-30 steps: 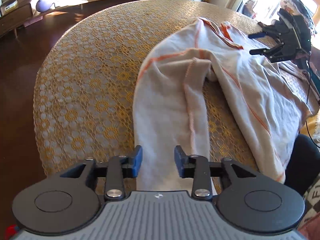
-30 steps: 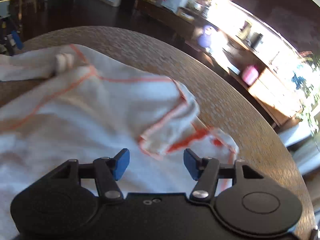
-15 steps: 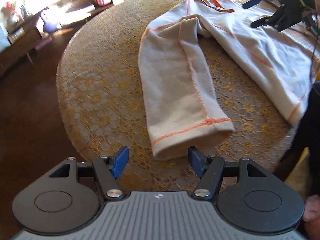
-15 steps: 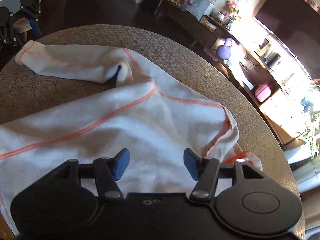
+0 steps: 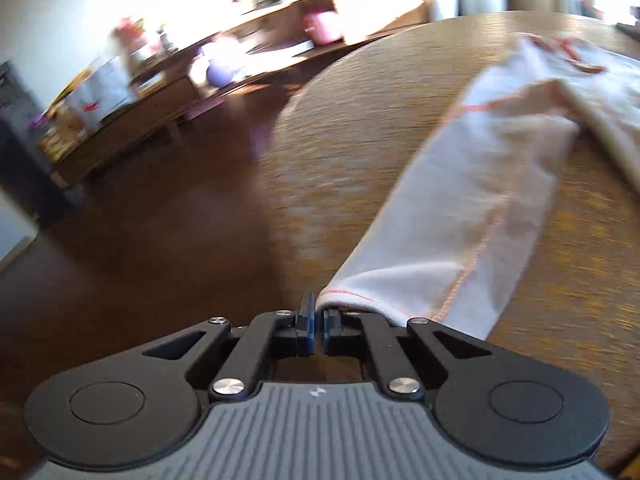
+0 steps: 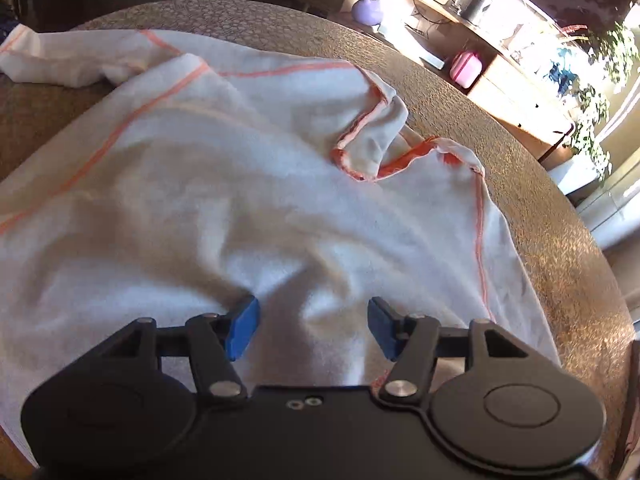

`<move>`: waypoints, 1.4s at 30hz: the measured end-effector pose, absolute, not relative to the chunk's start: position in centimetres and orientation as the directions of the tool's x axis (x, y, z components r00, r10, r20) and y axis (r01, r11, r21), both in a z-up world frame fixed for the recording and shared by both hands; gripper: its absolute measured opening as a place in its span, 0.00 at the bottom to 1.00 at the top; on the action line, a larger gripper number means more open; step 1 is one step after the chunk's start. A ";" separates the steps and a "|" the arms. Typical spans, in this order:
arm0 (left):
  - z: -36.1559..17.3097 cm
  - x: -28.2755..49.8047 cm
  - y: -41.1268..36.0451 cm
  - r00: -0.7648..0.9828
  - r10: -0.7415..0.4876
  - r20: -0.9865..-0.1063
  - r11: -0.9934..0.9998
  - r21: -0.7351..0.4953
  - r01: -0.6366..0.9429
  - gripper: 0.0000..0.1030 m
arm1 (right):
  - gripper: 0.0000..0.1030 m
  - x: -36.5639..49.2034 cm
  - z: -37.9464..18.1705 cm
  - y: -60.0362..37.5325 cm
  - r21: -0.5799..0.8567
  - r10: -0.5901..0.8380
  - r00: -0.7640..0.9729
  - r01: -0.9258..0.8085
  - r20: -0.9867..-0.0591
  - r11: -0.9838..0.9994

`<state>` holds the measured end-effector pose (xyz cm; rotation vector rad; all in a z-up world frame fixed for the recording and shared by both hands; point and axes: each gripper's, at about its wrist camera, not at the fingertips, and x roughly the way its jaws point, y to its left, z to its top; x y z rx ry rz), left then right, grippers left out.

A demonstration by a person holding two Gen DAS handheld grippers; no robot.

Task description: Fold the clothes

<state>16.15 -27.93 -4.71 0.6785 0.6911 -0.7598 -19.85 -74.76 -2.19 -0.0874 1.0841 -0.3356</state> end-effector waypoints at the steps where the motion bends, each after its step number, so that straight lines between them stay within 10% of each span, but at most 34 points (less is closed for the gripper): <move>1: -4.8 17.1 -27.7 0.542 -0.360 -0.759 0.558 0.290 0.777 0.03 | 1.00 -20.1 -2.2 -75.2 -0.207 -0.297 0.428 0.245 -0.854 0.947; 17: -1.2 16.1 -24.5 0.502 -0.272 -0.821 0.604 0.261 0.754 0.10 | 1.00 -22.0 -1.8 -79.1 0.012 -0.120 0.495 0.256 -0.860 0.967; 23: 1.5 12.3 -36.7 0.364 -0.487 -0.794 0.402 0.167 0.901 0.63 | 1.00 -21.5 1.8 -83.5 -0.042 -0.208 0.563 0.293 -0.799 0.955; 42: -6.2 10.6 -67.4 -0.121 -0.562 -0.818 0.060 -0.186 0.981 0.64 | 1.00 -17.5 -1.4 -94.9 -0.020 -0.163 0.594 0.239 -0.788 0.971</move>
